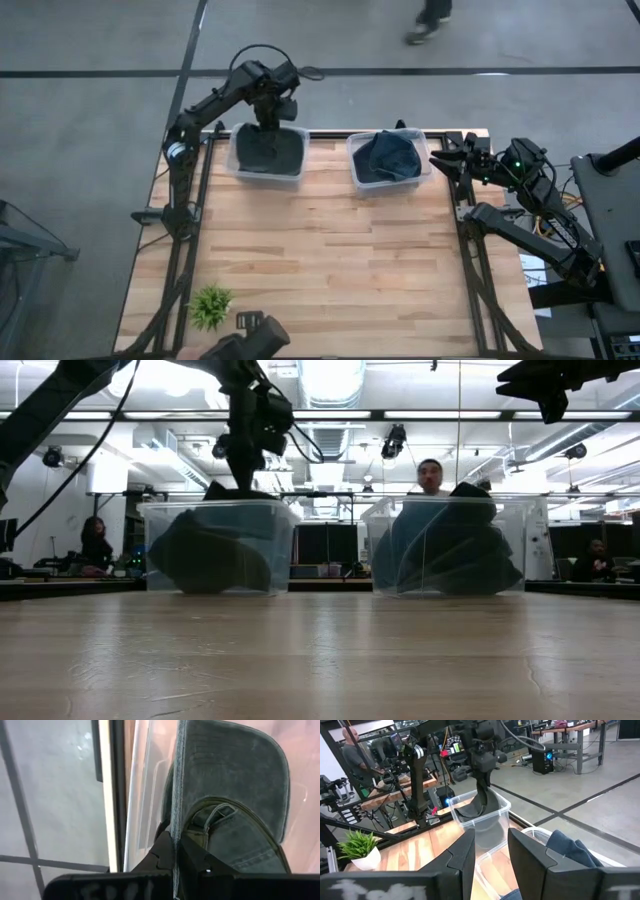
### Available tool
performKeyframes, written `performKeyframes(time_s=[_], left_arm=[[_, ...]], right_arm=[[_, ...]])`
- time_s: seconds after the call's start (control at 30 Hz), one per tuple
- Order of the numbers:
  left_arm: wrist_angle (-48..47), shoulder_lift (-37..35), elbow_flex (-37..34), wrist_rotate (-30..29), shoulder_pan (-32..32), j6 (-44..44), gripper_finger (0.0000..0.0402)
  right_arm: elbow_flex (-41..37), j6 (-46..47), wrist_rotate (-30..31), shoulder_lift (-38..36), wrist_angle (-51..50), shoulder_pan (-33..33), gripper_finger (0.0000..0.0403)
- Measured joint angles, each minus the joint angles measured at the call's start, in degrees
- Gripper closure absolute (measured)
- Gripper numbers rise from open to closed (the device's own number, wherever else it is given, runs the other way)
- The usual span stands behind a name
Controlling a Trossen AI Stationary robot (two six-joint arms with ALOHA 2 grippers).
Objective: Pick & Place hat
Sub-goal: Put the green cap into the left transparent bin
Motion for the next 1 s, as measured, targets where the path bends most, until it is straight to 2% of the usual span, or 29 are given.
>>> performKeyframes(time_s=[1.0], left_arm=[[9.49,0.00,-15.32,-1.04,0.00,-0.45,0.0389]], right_arm=[[-0.02,0.15,0.01,0.00,0.00,-0.02,0.0291]])
